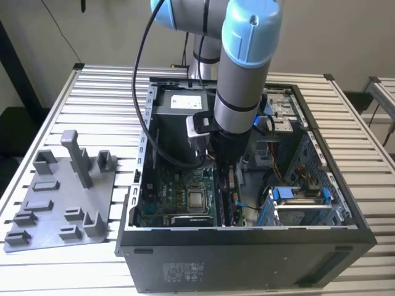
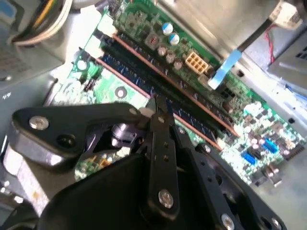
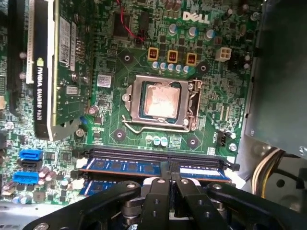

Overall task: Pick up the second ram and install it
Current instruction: 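Press down the second ram until it locks into place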

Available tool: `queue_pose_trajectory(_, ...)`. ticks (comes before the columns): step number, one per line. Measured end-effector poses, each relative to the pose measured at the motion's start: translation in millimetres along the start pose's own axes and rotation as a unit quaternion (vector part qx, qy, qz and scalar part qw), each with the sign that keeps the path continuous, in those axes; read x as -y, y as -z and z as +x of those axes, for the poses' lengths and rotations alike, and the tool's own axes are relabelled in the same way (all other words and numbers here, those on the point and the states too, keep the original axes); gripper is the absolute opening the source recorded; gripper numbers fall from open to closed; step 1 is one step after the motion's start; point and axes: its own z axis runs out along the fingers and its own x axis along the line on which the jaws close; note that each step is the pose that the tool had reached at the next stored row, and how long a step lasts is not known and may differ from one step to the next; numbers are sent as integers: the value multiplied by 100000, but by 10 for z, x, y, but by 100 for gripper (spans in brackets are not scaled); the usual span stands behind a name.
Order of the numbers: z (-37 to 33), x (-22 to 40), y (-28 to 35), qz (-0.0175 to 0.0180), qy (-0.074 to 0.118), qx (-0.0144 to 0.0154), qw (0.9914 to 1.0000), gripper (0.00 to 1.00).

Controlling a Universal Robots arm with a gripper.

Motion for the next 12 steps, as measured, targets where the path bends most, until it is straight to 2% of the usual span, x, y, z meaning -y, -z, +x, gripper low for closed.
queue_pose_trajectory(3,-6,2,111,-9,0,-28,100000,11)
queue_pose_trajectory(12,-7,2,114,-4,1,-5,100000,11)
